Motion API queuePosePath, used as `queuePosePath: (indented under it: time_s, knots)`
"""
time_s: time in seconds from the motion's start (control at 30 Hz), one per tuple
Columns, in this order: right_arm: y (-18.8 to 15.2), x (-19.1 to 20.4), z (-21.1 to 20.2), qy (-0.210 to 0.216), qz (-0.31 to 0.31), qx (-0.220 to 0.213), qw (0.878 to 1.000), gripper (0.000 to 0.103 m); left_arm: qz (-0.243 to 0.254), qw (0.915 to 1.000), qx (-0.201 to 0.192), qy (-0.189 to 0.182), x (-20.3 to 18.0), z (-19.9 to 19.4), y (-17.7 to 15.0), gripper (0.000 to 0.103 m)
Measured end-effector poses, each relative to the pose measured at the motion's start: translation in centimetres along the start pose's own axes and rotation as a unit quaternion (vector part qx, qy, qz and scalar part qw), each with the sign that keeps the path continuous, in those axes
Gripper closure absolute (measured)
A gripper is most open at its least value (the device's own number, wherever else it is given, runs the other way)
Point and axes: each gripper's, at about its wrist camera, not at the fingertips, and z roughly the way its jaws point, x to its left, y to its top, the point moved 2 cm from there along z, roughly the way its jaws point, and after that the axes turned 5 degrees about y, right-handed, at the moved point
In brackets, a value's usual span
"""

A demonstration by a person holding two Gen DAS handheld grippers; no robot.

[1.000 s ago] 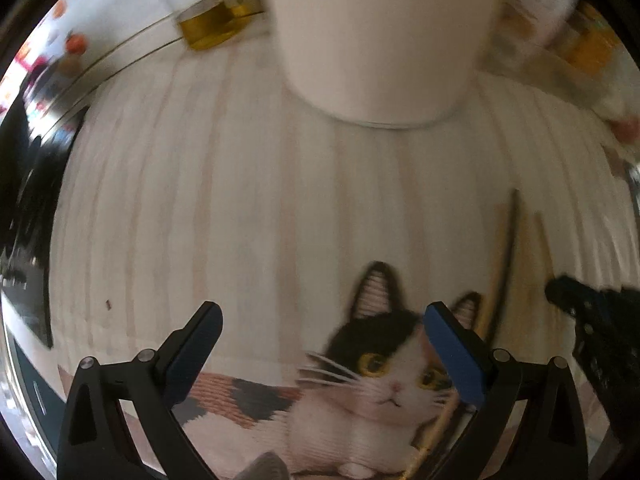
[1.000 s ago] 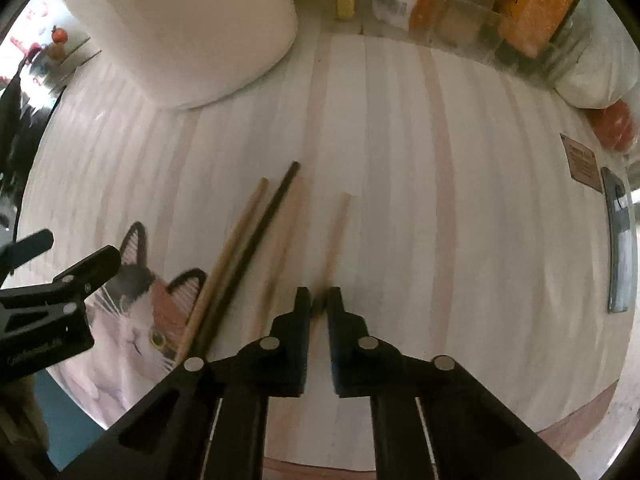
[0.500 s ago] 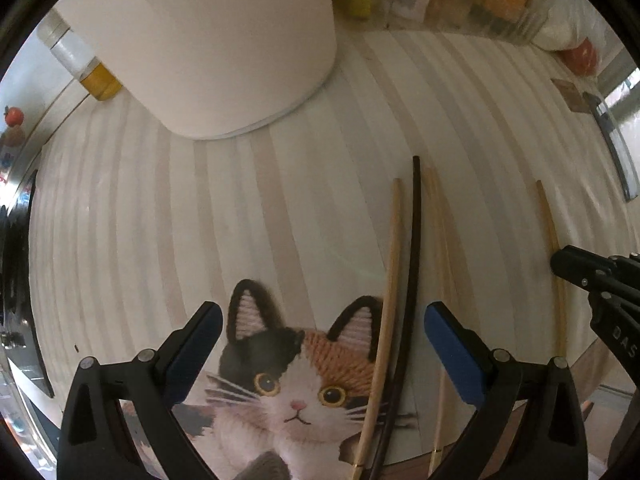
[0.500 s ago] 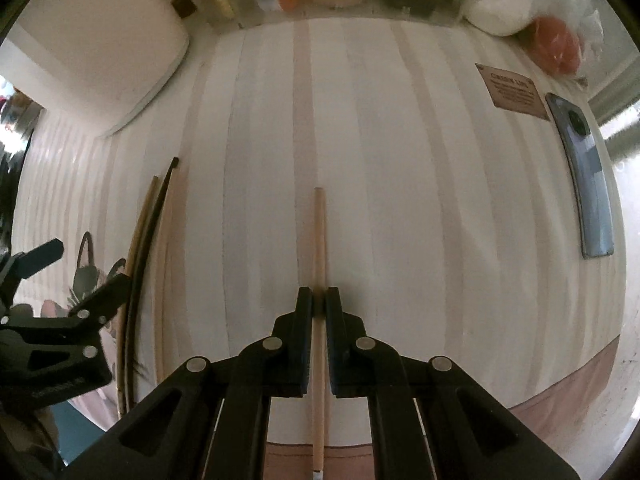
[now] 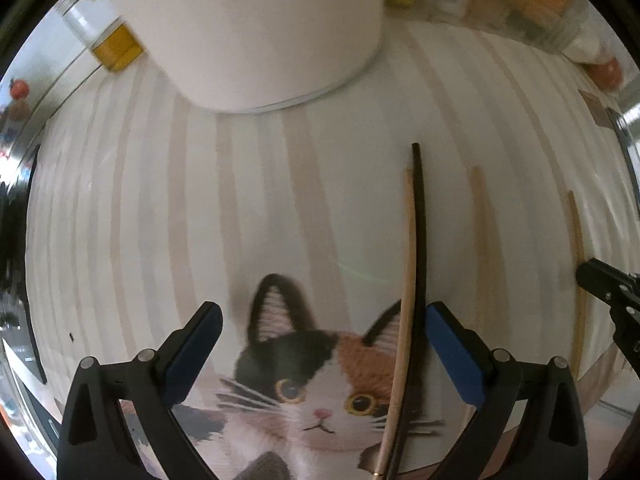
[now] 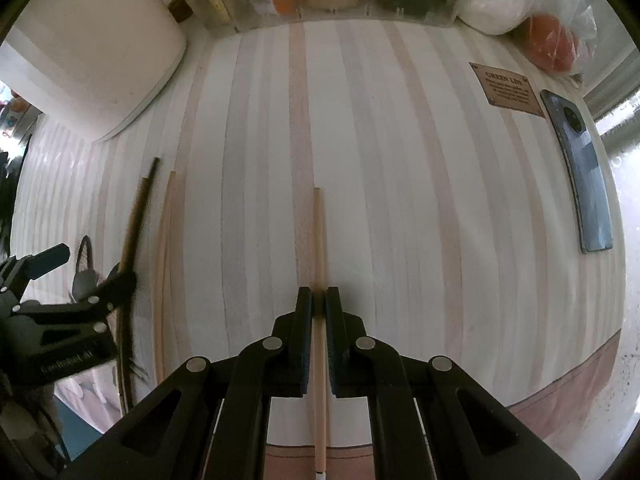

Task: Organize utensils
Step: 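Grasp a light wooden chopstick with the right tool while the left tool grasps another light one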

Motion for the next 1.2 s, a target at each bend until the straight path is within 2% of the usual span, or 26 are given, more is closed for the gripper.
queuePosePath:
  time_s: [0.17,0.27,0.5,0.7,1.2]
  knots:
    - [1.3,0.7,0.3,0.003,0.005,0.001,1.000,0.096,-0.032,0.9989,-0.007,-0.033,2.4,-0.7,0.0,0.000]
    - [1.3,0.4,0.0,0.005,0.009,0.002,1.000,0.096,-0.036,0.9990,-0.008,-0.026,3.1,-0.7,0.1,0.000]
    - [1.1,0.0,0.1,0.002,0.009,-0.001,1.000,0.096,-0.021,0.9995,0.000,-0.023,1.8,0.6,0.1,0.000]
    - [0.9,-0.1,0.1,0.000,0.010,-0.002,1.000,0.096,-0.014,0.9997,0.002,-0.018,-0.8,1.4,-0.2,0.000]
    - [0.7,-0.1,0.0,0.000,0.015,-0.002,1.000,0.096,-0.018,0.9995,-0.004,-0.024,2.5,1.3,-0.2,0.000]
